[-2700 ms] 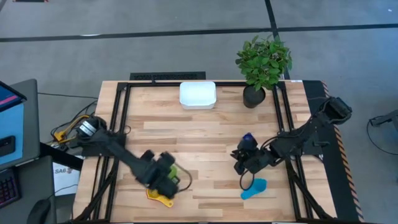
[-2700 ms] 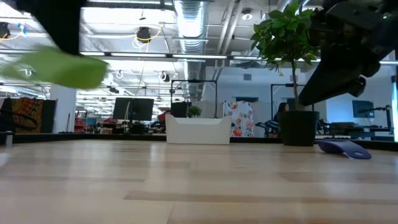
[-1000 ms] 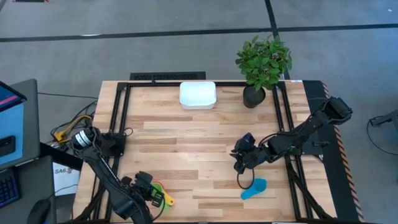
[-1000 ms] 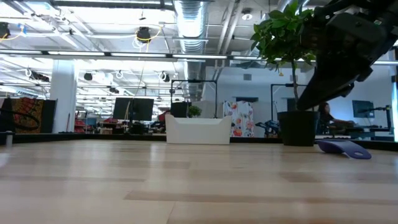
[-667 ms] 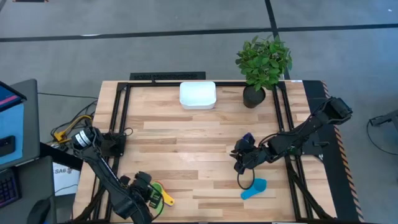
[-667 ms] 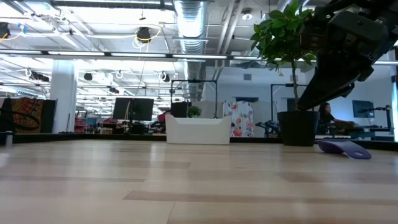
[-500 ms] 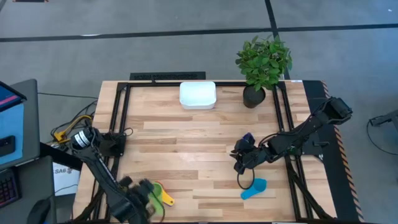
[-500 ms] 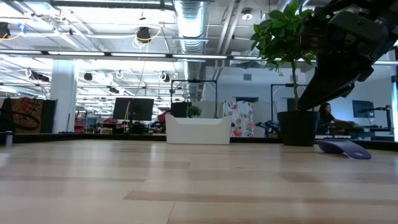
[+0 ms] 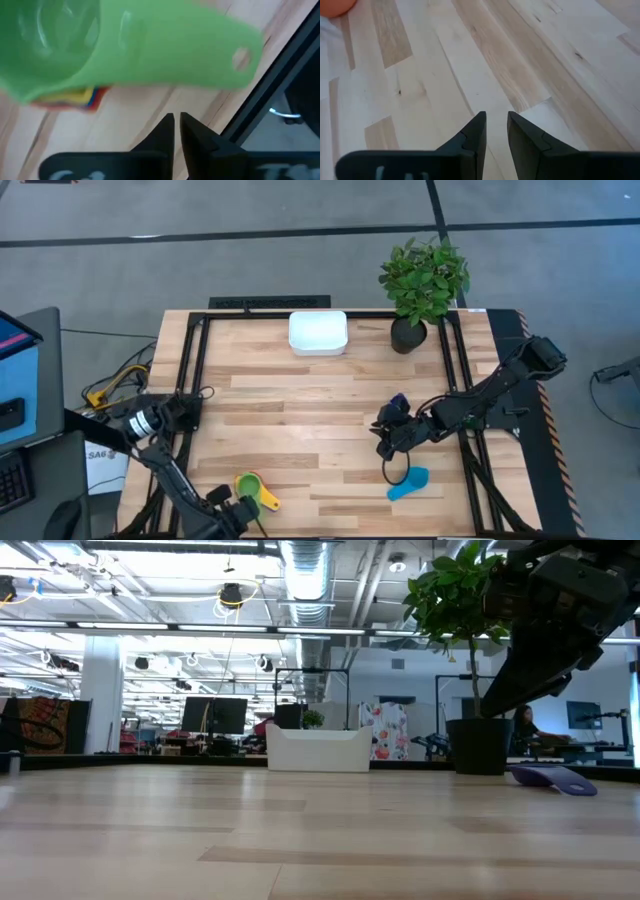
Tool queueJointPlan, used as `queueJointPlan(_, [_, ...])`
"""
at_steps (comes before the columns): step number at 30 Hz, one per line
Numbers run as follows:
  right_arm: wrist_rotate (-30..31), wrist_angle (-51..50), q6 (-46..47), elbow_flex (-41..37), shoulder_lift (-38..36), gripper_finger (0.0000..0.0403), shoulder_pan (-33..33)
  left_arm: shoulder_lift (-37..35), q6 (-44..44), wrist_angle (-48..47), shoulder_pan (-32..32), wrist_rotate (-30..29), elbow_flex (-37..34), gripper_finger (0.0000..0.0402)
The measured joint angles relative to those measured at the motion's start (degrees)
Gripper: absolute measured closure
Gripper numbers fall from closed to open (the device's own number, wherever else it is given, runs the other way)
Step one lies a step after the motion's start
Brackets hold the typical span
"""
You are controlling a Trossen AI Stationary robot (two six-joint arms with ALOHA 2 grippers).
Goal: Nest measuring cups in basket
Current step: Stack the green measuring cup into the yellow measuring cup, then stack the light blue measuring cup into the green measuring cup
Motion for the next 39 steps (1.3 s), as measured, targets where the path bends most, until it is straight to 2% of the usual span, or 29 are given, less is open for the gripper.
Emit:
queueJointPlan(5, [0.00,-0.01,-0.14,0.00,0.00,0.0300,0.01,0.02,2.08,1.26,1.98,-2.62,0.20,0.0400])
queueJointPlan(16, [0.00,-0.04,-0.14,0.00,0.00,0.0300,0.04,-0.38,12.26,1.24,6.82,-7.90,3.87,0.0400])
queueJointPlan(23, [0.00,-0.06,-0.13,0.00,0.00,0.0300,0.04,-0.38,13.12,0.88,7.40,-6.21,4.49,0.0400])
queueJointPlan(27, [0.00,-0.08,-0.13,0.00,0.00,0.0300,0.04,-0.38,14.98,-0.52,7.28,-6.22,7.32,0.0400])
queueJointPlan(30, [0.00,-0.26,-0.38,0.00,0.00,0.0300,0.04,-0.38,20.23,-4.05,7.37,-10.81,11.88,0.0400])
queueJointPlan(32, [-0.04,-0.65,-0.38,0.00,0.00,0.0300,0.04,-0.38,24.18,-7.45,7.72,-16.24,15.16,0.0400])
queueJointPlan(36, [-0.65,-5.56,3.29,0.00,-1.55,0.0300,0.04,-0.58,26.98,-12.12,8.62,-33.83,17.72,0.0400])
queueJointPlan(37, [-1.58,-7.69,5.51,0.00,-2.22,0.0300,0.04,-0.74,28.09,-12.14,9.21,-35.54,17.08,0.0400])
queueJointPlan(39, [-3.54,-12.94,9.65,0.00,-3.76,0.0300,0.65,-1.06,30.24,-11.82,11.33,-34.80,15.00,0.0401])
